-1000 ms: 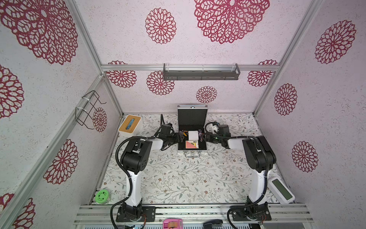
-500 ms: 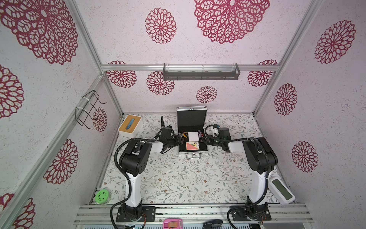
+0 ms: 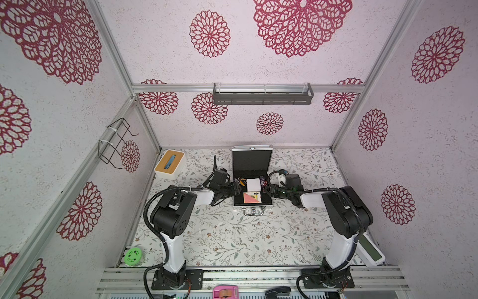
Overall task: Close the poker set cases
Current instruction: Move the poker set case to the center of the board.
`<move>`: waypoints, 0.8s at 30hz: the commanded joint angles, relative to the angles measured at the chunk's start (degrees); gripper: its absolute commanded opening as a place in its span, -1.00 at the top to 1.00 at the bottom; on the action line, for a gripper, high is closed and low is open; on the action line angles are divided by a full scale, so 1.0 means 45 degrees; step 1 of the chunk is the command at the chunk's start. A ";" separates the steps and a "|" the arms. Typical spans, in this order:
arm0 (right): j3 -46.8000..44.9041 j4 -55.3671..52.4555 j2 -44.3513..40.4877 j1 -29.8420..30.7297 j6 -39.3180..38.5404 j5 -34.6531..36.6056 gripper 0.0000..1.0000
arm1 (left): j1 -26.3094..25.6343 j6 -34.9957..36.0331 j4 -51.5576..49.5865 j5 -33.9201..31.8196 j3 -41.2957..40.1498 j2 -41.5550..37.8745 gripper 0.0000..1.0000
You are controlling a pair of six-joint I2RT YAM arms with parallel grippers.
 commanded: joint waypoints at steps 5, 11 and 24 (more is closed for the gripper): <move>0.0220 -0.0481 -0.0614 0.0591 -0.0152 -0.0672 0.07 | -0.0647 -0.0040 0.0497 0.0593 -0.0124 -0.0827 -0.25; 0.0457 -0.1301 -0.0893 0.0389 -0.0566 -0.0215 -0.15 | -0.0375 0.0137 0.0181 0.0028 -0.0358 -0.1564 -0.38; 0.1011 -0.3150 -0.2902 -0.1117 -0.1338 -0.0664 -0.54 | 0.0782 0.0290 0.0979 -0.0282 -0.2233 -0.3896 -0.54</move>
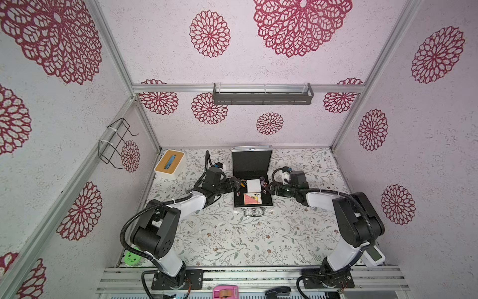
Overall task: Close the poker set cases
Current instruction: Move the poker set case to the center of the board, then close the lid of the poker set case.
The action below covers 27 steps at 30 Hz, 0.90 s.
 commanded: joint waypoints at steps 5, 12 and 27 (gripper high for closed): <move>0.1838 -0.1823 -0.1929 -0.1044 -0.1047 -0.1003 -0.62 | 0.0610 -0.0417 0.1638 0.0229 -0.1710 -0.0768 -0.57; 0.4525 -0.2935 -0.1344 -0.1732 -0.1402 -0.2160 -0.67 | 0.0715 -0.0643 0.2749 0.0357 -0.2745 -0.0894 -0.67; 0.8612 -0.2519 0.1502 -0.1729 0.0693 -0.4619 -0.53 | 0.1293 -0.1324 0.4694 0.1080 -0.3930 -0.0314 -0.67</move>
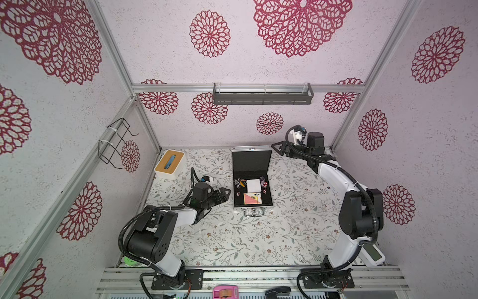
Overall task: Close the poker set cases
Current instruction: Close the lid of the poker set case.
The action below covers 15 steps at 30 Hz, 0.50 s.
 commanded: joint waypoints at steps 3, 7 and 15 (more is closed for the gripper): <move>0.0826 -0.0173 0.0254 0.0116 0.0544 -0.0834 -0.43 | 0.0147 -0.0197 0.0758 0.0287 0.0002 0.0223 -0.67; 0.1076 -0.0347 0.0519 0.0174 0.0497 -0.0761 -0.33 | 0.0197 -0.0163 0.0714 0.0341 0.0058 0.0251 -0.67; 0.2590 -0.0976 0.1813 0.0232 0.0487 -0.0650 -0.21 | 0.0251 -0.0119 0.0558 0.0420 0.0101 0.0092 -0.67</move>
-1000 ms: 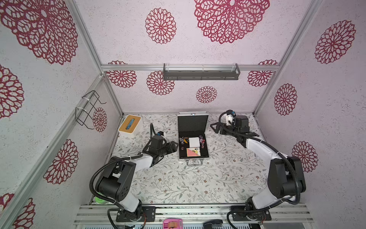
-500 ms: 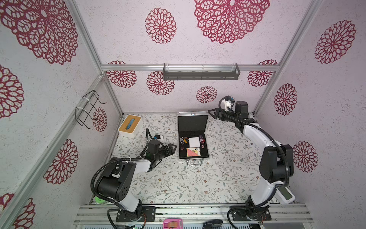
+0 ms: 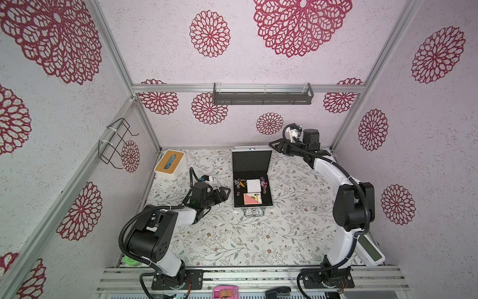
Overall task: Close the poker set cases
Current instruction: Close the lid of the poker set case.
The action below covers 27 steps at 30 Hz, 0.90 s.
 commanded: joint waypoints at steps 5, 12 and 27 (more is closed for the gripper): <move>0.1262 -0.0613 0.0727 0.0220 0.0030 -0.0391 -0.17 | 0.0110 -0.0037 0.0177 0.0153 0.0061 -0.0139 -0.67; 0.0706 -0.0616 0.0172 0.0302 -0.0026 -0.0393 -0.04 | 0.0148 0.0036 0.0056 -0.0002 -0.0071 -0.0352 -0.67; -0.3380 0.1610 -0.2404 0.0300 0.0927 -0.0077 0.10 | 0.0635 0.0375 -0.1134 -0.0724 -0.0281 -0.2054 -0.66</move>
